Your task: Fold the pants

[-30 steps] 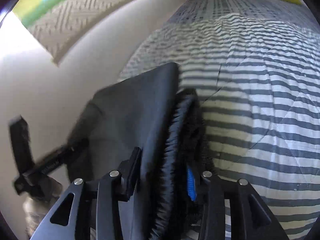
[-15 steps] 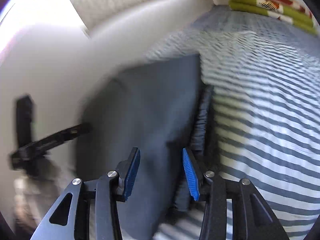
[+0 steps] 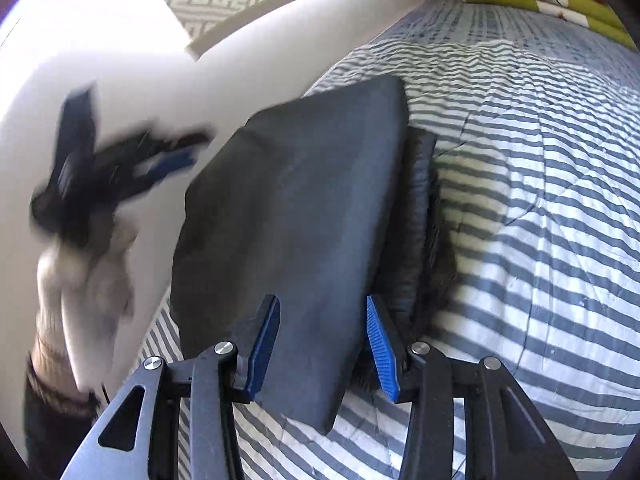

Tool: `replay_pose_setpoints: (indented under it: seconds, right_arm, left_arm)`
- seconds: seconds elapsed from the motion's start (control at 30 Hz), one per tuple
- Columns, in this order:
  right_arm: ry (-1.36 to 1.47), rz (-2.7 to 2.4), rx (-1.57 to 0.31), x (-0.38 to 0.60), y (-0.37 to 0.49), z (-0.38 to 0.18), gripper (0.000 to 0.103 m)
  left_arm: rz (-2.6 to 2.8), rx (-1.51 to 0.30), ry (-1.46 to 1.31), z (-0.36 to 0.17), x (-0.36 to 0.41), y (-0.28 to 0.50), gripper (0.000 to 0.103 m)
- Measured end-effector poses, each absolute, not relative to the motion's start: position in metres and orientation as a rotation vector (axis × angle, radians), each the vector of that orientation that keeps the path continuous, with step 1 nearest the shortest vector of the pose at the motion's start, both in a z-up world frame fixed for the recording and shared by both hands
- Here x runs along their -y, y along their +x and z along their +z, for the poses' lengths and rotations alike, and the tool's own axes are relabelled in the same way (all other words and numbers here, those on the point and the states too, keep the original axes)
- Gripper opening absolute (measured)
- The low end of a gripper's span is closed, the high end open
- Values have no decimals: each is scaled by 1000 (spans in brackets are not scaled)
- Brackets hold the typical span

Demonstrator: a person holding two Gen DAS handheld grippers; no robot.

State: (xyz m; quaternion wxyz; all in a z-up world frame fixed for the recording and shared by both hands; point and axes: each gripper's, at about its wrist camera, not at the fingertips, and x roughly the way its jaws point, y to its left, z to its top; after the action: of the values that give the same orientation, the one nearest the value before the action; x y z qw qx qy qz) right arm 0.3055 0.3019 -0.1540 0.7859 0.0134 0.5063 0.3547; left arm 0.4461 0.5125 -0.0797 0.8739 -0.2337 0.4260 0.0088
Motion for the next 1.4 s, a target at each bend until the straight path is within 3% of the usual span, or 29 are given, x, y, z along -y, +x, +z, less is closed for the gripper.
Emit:
replay_pose_setpoints:
  seconds: [0.13,0.27,0.43,0.6,0.73,0.87,1.03,1.4]
  right_arm:
    - [-45,747,-1086,-307,305,-167,41]
    - [-25,745,-1108,-303,317,-177,41]
    - [-6,754,-1110,-297,319,-172,41]
    - [54,789,-1135,-284,308,-158,41]
    - [-81,814,-1140,-299,290,-162,41]
    - [-315,659,-1161,-304,276,-184,40]
    - [-291,588,-1217,-250,252,-171,40]
    - [-179,563,-1046,-129,128,-69,41]
  left_arm:
    - [210,-984,-387,-113,-527,506,59]
    - [319,-910,-319,-91,-542,507,58]
    - [155,-848,-344,-62,-532,464,58]
    - [17,-913,-373,-80,-507,400,60]
    - [63,-981,-433,-128,-508,334,59]
    - [125,-980,-398,-129,-494,287,60]
    - [134,-942,-363,-93,-460,221,60]
    - [48,-779,-302,32,-319,72,67]
